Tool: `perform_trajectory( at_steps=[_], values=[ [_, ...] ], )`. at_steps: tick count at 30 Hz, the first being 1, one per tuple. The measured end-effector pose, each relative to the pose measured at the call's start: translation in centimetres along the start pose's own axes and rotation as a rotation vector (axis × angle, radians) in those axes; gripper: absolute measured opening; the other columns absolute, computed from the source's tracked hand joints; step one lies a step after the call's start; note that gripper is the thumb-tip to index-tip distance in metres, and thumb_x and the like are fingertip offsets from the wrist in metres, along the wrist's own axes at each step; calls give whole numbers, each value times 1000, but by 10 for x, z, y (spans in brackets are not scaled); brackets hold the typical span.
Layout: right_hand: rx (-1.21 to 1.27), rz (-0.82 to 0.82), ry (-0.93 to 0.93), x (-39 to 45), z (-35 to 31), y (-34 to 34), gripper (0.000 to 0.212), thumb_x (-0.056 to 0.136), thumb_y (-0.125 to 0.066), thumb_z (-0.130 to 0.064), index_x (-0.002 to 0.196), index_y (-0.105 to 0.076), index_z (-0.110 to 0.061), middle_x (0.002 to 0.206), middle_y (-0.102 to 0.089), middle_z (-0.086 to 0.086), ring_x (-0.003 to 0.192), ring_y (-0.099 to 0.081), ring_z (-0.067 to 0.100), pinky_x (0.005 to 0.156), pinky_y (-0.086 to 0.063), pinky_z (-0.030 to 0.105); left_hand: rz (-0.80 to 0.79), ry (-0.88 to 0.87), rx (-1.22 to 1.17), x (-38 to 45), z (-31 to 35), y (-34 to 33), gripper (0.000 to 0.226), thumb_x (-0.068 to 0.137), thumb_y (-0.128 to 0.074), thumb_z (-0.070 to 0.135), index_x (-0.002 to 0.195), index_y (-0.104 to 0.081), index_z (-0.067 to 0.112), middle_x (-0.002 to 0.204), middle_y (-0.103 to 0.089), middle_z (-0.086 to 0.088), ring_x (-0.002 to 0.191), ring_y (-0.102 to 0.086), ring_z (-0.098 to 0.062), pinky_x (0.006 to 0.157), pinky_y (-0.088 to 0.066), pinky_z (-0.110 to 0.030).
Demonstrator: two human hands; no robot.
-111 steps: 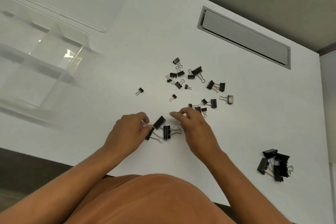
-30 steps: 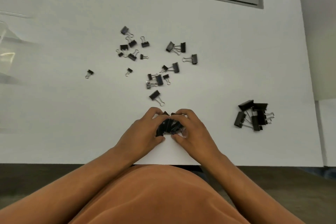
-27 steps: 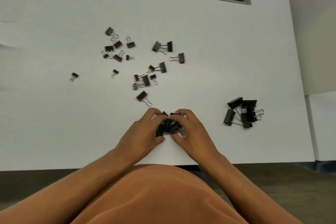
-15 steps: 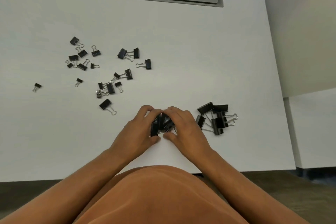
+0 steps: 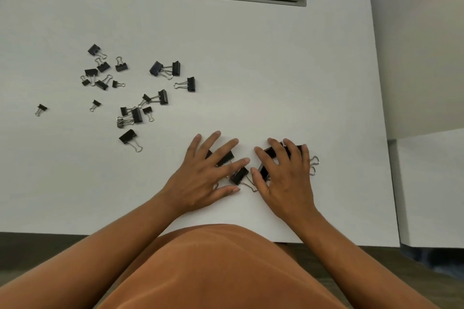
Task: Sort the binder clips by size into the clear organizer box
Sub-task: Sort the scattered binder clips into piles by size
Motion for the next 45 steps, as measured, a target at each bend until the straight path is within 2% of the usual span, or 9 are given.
perform_trajectory(
  at_steps=[6,14,16,21,29,36,40,43,45],
  values=[
    [8,54,10,-11,29,8,44,97,-56,-45,136,-64,-27,146,-55,4,139,-44,33,119,-25,61,27,-71,52,33,35,-14,51,102,-48,62,147,-53,40,161,-44,-3,153,-30,-39,115,-20,-73],
    [27,32,39,-21,82,16,51,90,-58,-33,141,-61,-26,150,-53,2,142,-42,32,119,-23,62,53,-76,16,43,36,-10,49,102,-43,36,151,-48,37,164,-39,0,150,-32,-39,117,-20,-71],
    [39,13,58,-21,85,16,55,91,-58,-35,145,-56,-28,153,-51,0,145,-39,30,121,-21,62,76,-51,7,40,33,-6,50,103,-44,40,152,-47,35,164,-38,0,150,-32,-39,117,-20,-70],
    [14,6,34,-22,88,18,59,94,-54,-53,150,-50,-32,159,-44,-3,152,-31,30,123,-14,65,30,-1,48,40,35,-11,63,98,-40,72,154,-43,41,167,-32,2,155,-22,-38,118,-14,-72],
    [5,73,-9,-28,85,19,54,92,-60,-50,141,-61,-27,154,-50,3,149,-35,34,123,-15,66,53,-20,51,28,31,-19,51,102,-48,54,148,-53,32,163,-40,0,148,-36,-36,119,-20,-68],
    [79,299,37,-17,45,46,49,91,-69,-38,135,-66,-18,148,-57,7,147,-40,36,121,-14,68,125,16,15,16,28,-2,59,103,-45,61,154,-44,31,169,-28,3,157,-21,-32,120,-17,-67],
    [248,344,129,-5,-15,46,33,92,-68,-20,124,-71,-14,133,-64,9,136,-52,34,121,-21,66,277,64,21,-6,10,28,43,104,-55,47,138,-63,23,153,-52,-4,142,-45,-32,113,-33,-58],
    [381,310,196,7,-67,35,24,89,-71,-10,112,-74,-15,118,-68,4,119,-61,26,118,-29,60,436,238,116,-41,-31,55,27,99,-65,36,121,-72,21,130,-66,-4,119,-59,-32,93,-43,-51],
    [462,268,242,15,-99,28,23,89,-70,-10,110,-75,-16,112,-69,1,108,-64,22,114,-38,50,452,459,139,-71,-74,62,31,96,-69,34,123,-71,21,127,-65,-5,115,-57,-33,89,-42,-49]
  ],
)
Point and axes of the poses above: each hand's wrist, its own x-axis towards the middle knuckle, its own y-axis out of the back of the hand, z = x × y, the point moved 10 cm from there along x, towards the middle knuckle
